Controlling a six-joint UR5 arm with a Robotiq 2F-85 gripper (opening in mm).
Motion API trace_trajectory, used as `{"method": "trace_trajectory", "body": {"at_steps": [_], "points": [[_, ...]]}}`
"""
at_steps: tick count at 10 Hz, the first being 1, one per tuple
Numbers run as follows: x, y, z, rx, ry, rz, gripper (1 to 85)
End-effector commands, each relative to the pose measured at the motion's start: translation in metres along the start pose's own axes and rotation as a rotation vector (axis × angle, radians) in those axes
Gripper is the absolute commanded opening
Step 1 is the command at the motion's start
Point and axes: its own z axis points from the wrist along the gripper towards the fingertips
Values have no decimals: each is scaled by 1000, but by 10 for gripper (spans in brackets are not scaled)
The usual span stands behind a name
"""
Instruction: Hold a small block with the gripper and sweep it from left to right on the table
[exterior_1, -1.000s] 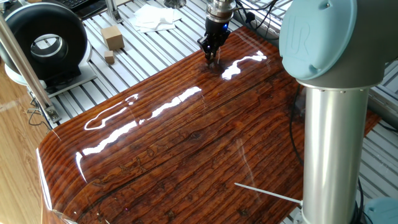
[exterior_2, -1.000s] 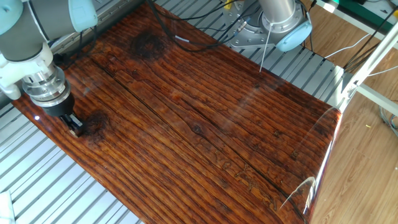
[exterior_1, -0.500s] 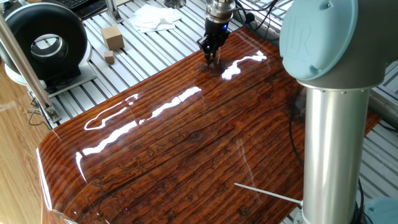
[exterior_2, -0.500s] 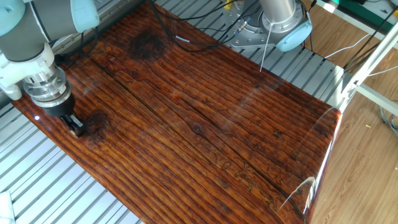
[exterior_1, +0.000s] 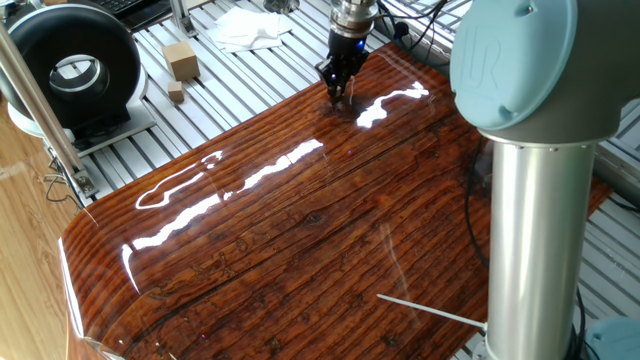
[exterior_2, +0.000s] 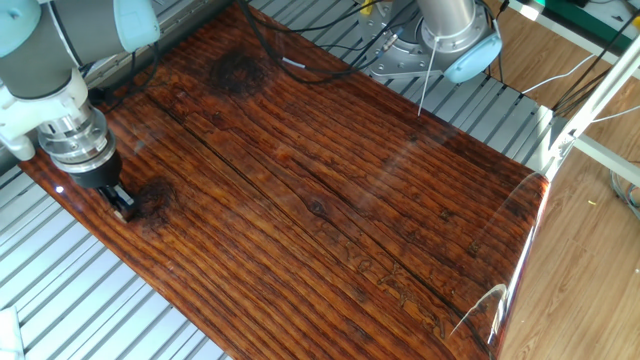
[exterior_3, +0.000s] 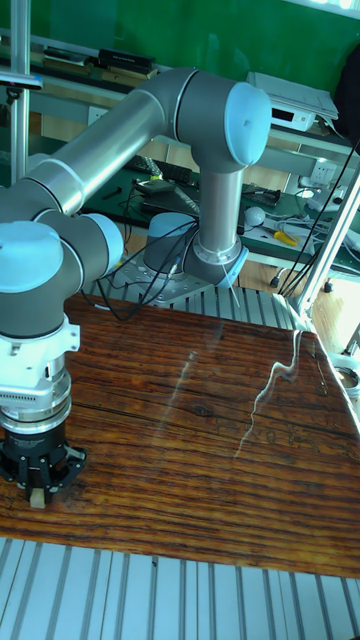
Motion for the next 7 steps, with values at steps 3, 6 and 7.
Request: {"method": "trace_trajectory", "body": {"at_steps": [3,6,7], "points": [[-1,4,-4,-12,-8,15,10],[-1,8,-4,-29,-8,24,10],[-1,8,1,-17,-19,24,10]]}}
